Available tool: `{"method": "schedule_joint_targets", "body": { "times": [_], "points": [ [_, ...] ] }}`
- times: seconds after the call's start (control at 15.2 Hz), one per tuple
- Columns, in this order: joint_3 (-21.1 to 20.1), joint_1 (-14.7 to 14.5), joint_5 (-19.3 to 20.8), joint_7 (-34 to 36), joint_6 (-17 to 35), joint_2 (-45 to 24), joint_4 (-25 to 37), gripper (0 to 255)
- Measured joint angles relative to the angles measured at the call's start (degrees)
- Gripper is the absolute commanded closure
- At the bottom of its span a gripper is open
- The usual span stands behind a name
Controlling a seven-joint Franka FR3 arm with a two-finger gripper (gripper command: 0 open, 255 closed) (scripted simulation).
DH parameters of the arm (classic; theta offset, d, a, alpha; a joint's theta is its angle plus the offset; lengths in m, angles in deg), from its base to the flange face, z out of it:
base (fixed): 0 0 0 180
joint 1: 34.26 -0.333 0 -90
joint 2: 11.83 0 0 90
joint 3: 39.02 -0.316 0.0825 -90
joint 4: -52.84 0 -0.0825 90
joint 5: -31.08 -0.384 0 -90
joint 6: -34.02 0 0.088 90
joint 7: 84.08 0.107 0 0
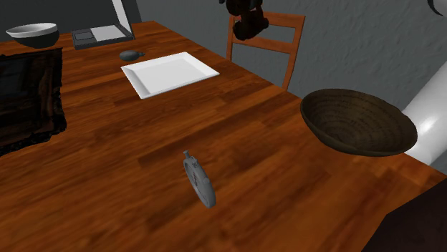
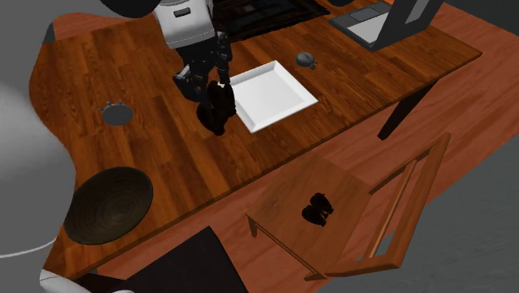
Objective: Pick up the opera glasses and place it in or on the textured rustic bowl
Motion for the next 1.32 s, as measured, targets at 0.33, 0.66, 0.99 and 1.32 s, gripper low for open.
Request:
{"method": "schedule_joint_targets", "body": {
  "times": [0.33, 0.66, 0.99, 1.32],
  "points": [
    [1.5, 0.09, -5.6, 0.06, -0.24, 9.62, -7.74, 255],
    [3.49, -1.46, -10.76, 0.56, -1.1, 19.64, -15.55, 255],
    [4.62, -3.81, -14.76, 2.41, -4.38, 28.05, -19.76, 255],
    [4.81, -6.11, -18.12, 5.39, -8.42, 34.45, -21.43, 255]
  ]
}}
